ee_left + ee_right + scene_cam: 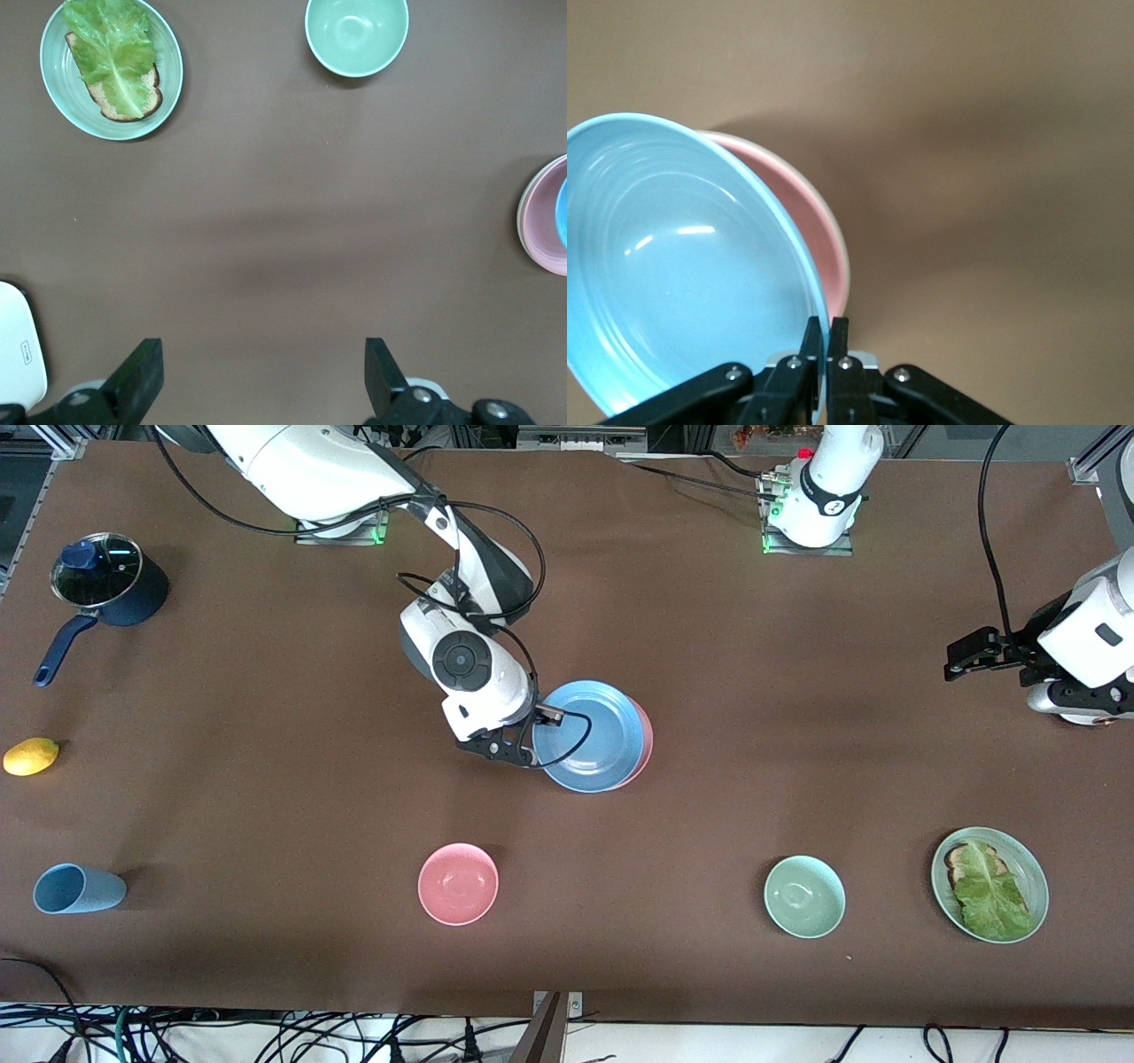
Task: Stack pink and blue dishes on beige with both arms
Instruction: 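Grip the blue plate rim and slide it onto the pink plate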
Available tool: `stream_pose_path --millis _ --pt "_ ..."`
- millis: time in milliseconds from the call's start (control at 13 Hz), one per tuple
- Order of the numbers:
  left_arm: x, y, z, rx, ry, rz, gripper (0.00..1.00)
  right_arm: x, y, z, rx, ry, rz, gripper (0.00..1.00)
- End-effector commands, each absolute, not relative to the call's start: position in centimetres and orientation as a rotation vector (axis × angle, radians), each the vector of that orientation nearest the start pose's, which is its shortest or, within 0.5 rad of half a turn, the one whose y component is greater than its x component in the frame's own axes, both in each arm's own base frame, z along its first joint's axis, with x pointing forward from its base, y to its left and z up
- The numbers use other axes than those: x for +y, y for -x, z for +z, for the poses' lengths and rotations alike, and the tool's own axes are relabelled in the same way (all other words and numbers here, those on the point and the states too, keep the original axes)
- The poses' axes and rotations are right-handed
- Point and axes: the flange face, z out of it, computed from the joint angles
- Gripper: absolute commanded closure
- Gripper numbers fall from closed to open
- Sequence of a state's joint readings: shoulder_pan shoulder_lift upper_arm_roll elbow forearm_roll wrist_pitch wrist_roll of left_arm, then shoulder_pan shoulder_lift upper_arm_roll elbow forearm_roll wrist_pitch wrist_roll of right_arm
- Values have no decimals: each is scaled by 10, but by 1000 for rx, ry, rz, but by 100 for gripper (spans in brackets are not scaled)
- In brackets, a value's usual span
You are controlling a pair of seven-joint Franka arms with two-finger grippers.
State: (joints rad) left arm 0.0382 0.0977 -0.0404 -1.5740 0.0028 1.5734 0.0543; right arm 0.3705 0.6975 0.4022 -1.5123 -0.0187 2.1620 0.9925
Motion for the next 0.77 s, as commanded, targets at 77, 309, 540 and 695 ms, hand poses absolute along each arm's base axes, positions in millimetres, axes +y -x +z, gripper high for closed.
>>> stream_pose_path --millis 77,309,540,695 --pt "0 -579 569 108 3116 140 0 478 -516 265 440 2919 238 100" --pt "0 -579 569 108 3115 140 0 474 -517 263 435 2933 251 100" --pt "0 -579 569 108 3116 140 0 468 -513 254 429 2951 275 100" --pt "0 -579 569 108 3115 140 0 462 -518 251 445 2948 276 100"
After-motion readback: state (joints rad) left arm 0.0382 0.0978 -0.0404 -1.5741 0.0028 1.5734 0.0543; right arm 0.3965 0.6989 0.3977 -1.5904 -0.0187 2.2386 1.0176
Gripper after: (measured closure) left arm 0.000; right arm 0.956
